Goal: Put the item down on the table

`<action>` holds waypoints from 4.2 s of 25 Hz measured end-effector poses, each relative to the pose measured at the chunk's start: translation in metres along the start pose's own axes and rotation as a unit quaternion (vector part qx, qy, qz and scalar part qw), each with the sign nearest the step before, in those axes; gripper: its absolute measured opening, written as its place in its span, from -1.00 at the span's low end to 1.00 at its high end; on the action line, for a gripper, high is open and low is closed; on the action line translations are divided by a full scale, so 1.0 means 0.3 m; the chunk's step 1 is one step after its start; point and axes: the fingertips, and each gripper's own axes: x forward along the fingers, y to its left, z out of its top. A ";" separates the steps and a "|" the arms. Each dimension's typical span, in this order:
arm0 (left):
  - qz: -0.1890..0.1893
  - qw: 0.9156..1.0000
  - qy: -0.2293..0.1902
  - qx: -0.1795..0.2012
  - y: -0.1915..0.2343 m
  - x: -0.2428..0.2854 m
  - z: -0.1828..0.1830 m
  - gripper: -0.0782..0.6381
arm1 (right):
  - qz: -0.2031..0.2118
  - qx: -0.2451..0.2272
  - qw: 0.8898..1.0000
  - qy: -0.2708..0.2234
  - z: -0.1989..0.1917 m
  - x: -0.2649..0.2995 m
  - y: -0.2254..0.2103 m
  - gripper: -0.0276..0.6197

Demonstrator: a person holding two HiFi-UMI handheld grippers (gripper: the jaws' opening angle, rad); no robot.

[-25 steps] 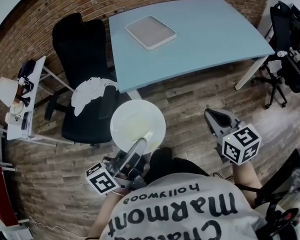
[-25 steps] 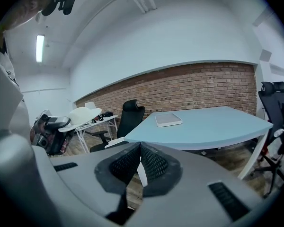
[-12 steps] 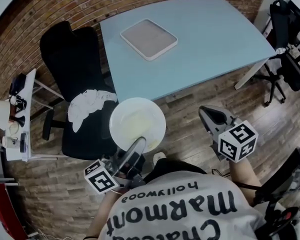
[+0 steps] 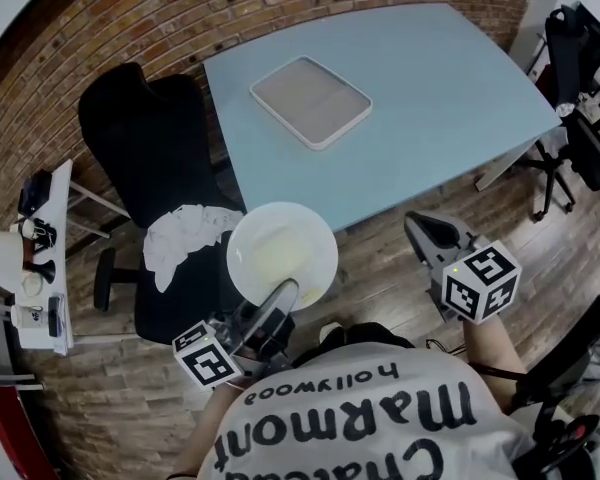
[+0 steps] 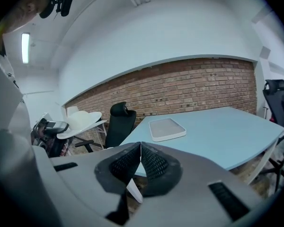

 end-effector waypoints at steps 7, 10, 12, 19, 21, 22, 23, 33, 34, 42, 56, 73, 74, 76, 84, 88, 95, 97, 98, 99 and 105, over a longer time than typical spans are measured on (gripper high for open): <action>-0.006 1.000 0.005 -0.007 0.068 0.006 0.091 -0.52 | -0.007 0.006 1.000 -0.005 0.049 0.087 0.004 -0.88; -0.008 1.000 -0.004 -0.010 0.091 -0.005 0.125 -0.52 | -0.007 0.000 1.000 -0.008 0.061 0.104 0.016 -0.88; -0.012 1.000 -0.012 -0.010 0.099 -0.005 0.138 -0.52 | -0.012 -0.011 1.000 -0.008 0.067 0.105 0.010 -0.89; -0.002 1.000 -0.017 -0.014 0.148 0.042 0.149 -0.52 | -0.023 -0.017 1.000 0.004 0.053 0.120 -0.064 -0.88; 0.000 1.000 -0.017 -0.009 0.154 0.070 0.158 -0.52 | -0.022 -0.011 1.000 0.006 0.061 0.135 -0.108 -0.89; 0.005 1.000 -0.020 -0.004 0.160 0.084 0.170 -0.52 | -0.018 -0.009 1.000 0.006 0.072 0.150 -0.129 -0.89; 0.011 1.000 -0.027 0.001 0.169 0.098 0.188 -0.52 | -0.012 -0.009 1.000 0.006 0.086 0.169 -0.148 -0.89; 0.041 0.994 -0.100 0.001 0.229 0.334 0.312 -0.52 | 0.045 -0.057 0.997 0.007 0.270 0.348 -0.380 -0.88; 0.044 0.994 -0.102 -0.002 0.235 0.362 0.310 -0.52 | 0.048 -0.054 0.997 0.008 0.277 0.357 -0.412 -0.89; 0.079 0.990 -0.114 -0.007 0.280 0.491 0.298 -0.52 | 0.080 -0.044 0.996 0.017 0.309 0.455 -0.557 -0.88; 0.114 0.979 -0.169 -0.016 0.375 0.688 0.282 -0.52 | 0.125 -0.072 0.989 0.029 0.359 0.584 -0.788 -0.88; 0.109 0.977 -0.135 -0.126 0.563 0.806 0.256 -0.52 | 0.131 -0.028 0.989 0.069 0.275 0.732 -0.842 -0.89; 0.104 0.976 -0.134 -0.136 0.579 0.826 0.262 -0.52 | 0.124 -0.025 0.989 0.071 0.280 0.736 -0.861 -0.88; 0.098 0.975 -0.128 -0.154 0.620 0.861 0.266 -0.52 | 0.112 -0.021 0.991 0.074 0.284 0.747 -0.889 -0.88; 0.085 0.965 -0.110 -0.224 0.788 0.954 0.239 -0.52 | 0.097 -0.012 0.990 0.102 0.238 0.823 -0.907 -0.89; 0.086 0.957 -0.121 -0.249 0.843 0.964 0.252 -0.52 | 0.101 -0.013 0.988 0.112 0.226 0.866 -0.897 -0.88; 0.087 0.945 -0.133 -0.284 0.902 0.959 0.255 -0.52 | 0.111 -0.013 0.986 0.123 0.202 0.906 -0.862 -0.89; 0.082 0.942 -0.134 -0.295 0.909 0.963 0.255 -0.53 | 0.112 -0.014 0.986 0.124 0.199 0.914 -0.857 -0.88; 0.079 0.941 -0.135 -0.301 0.910 0.965 0.255 -0.53 | 0.112 -0.014 0.986 0.124 0.199 0.917 -0.856 -0.88; 0.076 0.939 -0.134 -0.306 0.910 0.969 0.254 -0.53 | 0.112 -0.014 0.986 0.124 0.199 0.919 -0.855 -0.89; 0.071 0.932 -0.122 -0.335 0.908 0.993 0.231 -0.53 | 0.112 -0.014 0.986 0.126 0.201 0.916 -0.850 -0.88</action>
